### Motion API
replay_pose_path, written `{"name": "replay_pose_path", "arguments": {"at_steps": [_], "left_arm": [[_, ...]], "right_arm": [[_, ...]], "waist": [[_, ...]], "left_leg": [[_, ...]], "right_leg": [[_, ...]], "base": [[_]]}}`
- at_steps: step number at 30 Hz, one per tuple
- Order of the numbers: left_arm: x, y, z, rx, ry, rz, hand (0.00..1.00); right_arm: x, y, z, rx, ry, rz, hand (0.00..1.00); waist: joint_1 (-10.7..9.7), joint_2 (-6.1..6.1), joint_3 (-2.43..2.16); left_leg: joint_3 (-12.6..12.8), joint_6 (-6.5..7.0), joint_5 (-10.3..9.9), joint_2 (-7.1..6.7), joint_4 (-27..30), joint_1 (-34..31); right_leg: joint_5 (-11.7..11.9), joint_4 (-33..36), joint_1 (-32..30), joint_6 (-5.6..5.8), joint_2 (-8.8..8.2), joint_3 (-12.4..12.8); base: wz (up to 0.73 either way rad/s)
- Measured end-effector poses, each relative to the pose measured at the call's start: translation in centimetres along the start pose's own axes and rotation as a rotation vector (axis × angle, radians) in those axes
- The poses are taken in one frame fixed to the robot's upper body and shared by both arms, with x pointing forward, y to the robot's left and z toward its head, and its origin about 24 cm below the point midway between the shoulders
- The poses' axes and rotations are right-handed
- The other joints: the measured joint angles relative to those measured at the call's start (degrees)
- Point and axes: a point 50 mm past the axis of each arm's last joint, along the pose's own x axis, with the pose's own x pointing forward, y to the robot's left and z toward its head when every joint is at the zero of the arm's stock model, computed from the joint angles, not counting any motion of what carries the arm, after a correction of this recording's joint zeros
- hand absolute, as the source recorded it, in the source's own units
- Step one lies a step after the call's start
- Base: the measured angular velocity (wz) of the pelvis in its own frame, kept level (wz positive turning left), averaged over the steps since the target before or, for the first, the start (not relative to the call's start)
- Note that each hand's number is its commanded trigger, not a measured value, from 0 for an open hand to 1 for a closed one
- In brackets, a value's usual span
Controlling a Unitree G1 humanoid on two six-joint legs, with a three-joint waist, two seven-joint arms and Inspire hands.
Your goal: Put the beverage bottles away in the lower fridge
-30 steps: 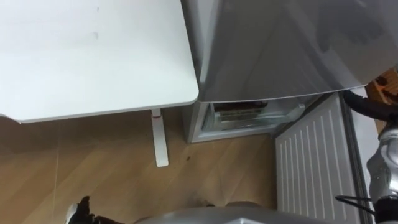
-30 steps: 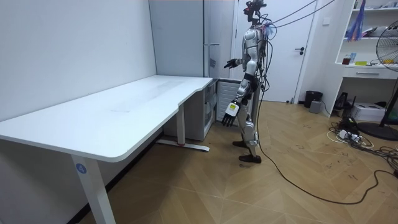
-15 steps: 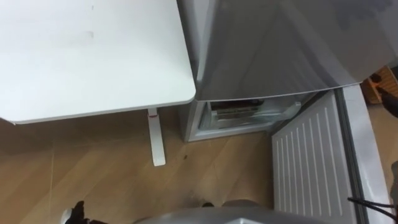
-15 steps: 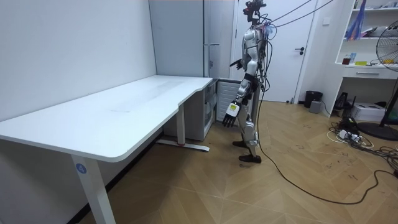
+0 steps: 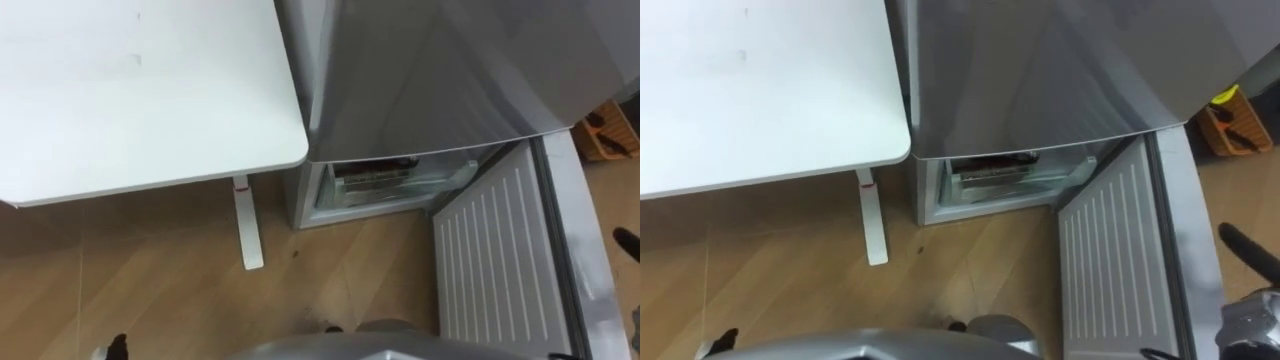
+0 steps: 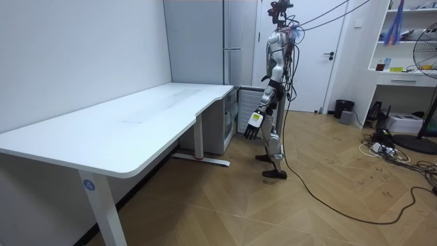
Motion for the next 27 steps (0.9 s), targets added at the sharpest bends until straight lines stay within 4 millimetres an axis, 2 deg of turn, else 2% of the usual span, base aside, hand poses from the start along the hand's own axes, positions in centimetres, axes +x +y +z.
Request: {"name": "replay_pose_path", "arguments": {"at_steps": [6,9,12,18,21,24,27], "left_arm": [[-0.1,-0.1,-0.4,0.001,0.016,-0.018,0.00],[-0.1,-0.1,-0.5,0.002,0.019,-0.019,0.00],[-0.1,-0.1,-0.4,-0.003,0.019,-0.020,0.00],[-0.1,-0.4,-0.8,0.004,0.038,-0.047,0.00],[-0.1,-0.5,-0.7,0.007,0.047,-0.057,0.00],[0.1,-0.7,-0.2,0.003,0.036,-0.074,0.00],[0.2,-0.8,0.5,0.000,0.020,-0.090,0.00]], "right_arm": [[0.2,-0.8,-1.3,0.066,0.081,-0.050,0.00],[0.2,-0.8,-1.4,0.065,0.086,-0.052,0.00],[0.2,-1.0,-1.7,0.080,0.099,-0.054,0.00],[0.2,-1.2,-2.0,0.147,0.124,-0.020,0.00],[0.2,-1.1,-2.1,0.157,0.131,-0.002,0.00],[0.1,-0.5,-2.0,0.154,0.124,0.037,0.00],[-0.7,2.7,-0.8,0.092,0.050,0.220,0.00]], "waist": [[-0.08,-0.19,0.07],[-0.09,-0.32,0.19],[0.15,0.01,0.04],[0.08,0.13,0.22],[0.15,0.06,0.16],[0.52,0.28,0.15],[1.37,0.45,0.05]], "left_leg": [[-0.03,0.00,0.01,0.01,0.40,0.00],[-0.03,0.00,0.01,-0.01,0.41,0.00],[-0.04,0.00,0.01,0.02,0.42,0.01],[-0.14,-0.01,-0.01,0.08,0.35,-0.07],[-0.12,-0.02,-0.01,0.08,0.17,-0.15],[-0.07,-0.02,-0.01,0.10,0.11,-0.21],[0.29,-0.01,-0.01,0.09,0.11,-0.18]], "right_leg": [[-0.04,0.06,0.35,-0.05,-0.19,-0.53],[-0.12,0.05,0.33,-0.04,-0.18,-0.42],[-0.14,0.18,0.25,-0.08,-0.12,-0.43],[-0.17,0.07,0.06,-0.14,-0.06,-0.47],[-0.16,0.05,-0.05,-0.15,-0.08,-0.71],[-0.15,-0.05,-0.14,-0.16,-0.05,-0.69],[0.11,0.15,-0.84,-0.30,0.22,0.54]], "base": [[0.05],[0.00],[0.00],[0.00],[0.00],[-0.02],[-0.29]]}}
